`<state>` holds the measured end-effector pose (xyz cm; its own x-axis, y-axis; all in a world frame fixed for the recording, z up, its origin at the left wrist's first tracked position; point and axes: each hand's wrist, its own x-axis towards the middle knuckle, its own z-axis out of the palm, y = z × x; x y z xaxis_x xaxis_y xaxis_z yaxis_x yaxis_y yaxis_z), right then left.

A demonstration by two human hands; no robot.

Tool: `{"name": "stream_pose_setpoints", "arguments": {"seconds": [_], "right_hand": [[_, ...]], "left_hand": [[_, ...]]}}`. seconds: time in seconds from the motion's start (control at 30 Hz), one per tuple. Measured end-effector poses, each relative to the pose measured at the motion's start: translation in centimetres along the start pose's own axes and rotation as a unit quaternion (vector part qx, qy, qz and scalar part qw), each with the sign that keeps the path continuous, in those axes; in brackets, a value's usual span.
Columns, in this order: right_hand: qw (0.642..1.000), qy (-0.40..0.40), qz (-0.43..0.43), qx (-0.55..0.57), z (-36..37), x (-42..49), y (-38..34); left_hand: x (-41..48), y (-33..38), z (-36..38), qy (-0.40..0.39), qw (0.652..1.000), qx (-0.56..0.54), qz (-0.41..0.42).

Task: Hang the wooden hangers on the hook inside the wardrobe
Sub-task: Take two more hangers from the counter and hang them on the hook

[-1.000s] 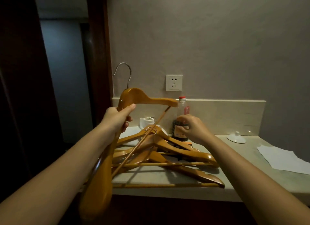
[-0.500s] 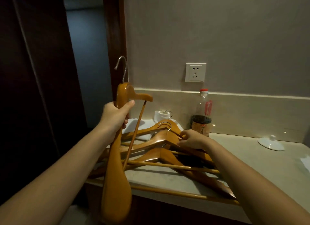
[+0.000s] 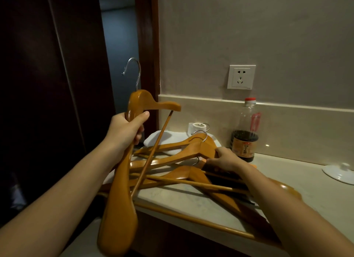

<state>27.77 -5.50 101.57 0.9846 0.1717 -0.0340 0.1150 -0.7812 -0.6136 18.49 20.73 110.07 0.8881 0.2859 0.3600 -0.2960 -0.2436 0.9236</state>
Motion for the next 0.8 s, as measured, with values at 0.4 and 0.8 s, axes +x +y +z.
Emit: {"name": "stream_pose_setpoints", "arguments": {"seconds": [0.4, 0.8], "right_hand": [[0.985, -0.046, 0.012, 0.163, -2.9, -1.6, -2.5], [0.94, -0.113, 0.008, 0.321, -2.6, -7.2, -11.2]], "left_hand": [[-0.3, 0.2, -1.8, 0.052, 0.998, -0.047, -0.002], [-4.6, 2.8, -10.1, 0.048, 0.997, -0.039, 0.037]]}}
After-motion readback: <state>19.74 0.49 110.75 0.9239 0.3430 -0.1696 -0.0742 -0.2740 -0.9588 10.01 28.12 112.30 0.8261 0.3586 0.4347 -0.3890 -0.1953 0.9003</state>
